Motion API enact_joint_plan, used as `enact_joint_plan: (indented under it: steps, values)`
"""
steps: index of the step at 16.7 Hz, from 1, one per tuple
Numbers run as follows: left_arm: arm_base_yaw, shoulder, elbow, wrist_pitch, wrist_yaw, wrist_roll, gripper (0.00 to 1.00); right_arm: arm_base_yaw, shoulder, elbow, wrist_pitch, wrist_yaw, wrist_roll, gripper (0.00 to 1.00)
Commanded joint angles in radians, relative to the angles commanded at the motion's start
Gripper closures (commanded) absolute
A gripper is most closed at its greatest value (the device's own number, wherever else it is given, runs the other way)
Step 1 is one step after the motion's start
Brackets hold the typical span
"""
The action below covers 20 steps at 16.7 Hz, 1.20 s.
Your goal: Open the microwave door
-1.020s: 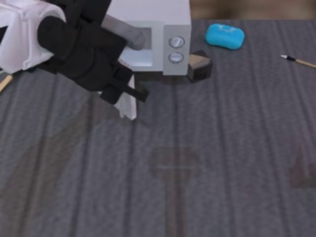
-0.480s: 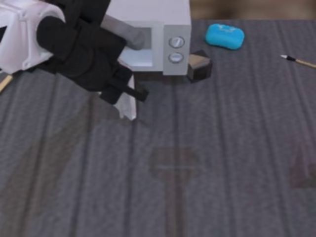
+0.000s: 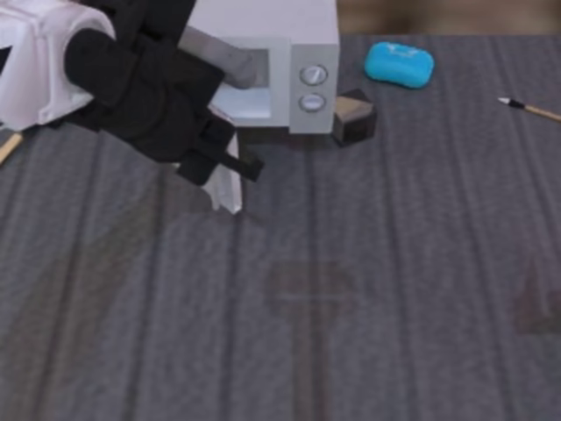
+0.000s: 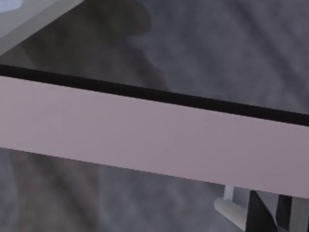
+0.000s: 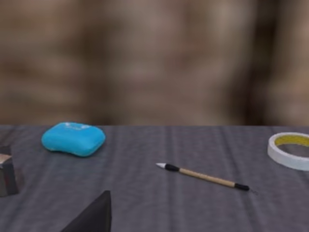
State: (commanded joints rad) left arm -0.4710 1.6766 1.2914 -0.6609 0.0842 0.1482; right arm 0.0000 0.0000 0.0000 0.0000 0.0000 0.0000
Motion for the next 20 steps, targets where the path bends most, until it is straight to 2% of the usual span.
enact_joint_plan:
  steps: [5,12,20]
  values:
    - [0.002,-0.004,-0.006,0.0,0.014,0.013,1.0,0.0,0.0,0.0,0.0,0.0,0.0,0.0]
    - [0.066,-0.051,-0.054,-0.021,0.092,0.165,1.0,0.0,0.0,0.0,0.0,0.0,0.0,0.0]
    - [0.066,-0.053,-0.054,-0.021,0.094,0.167,1.0,0.0,0.0,0.0,0.0,0.0,0.0,0.0]
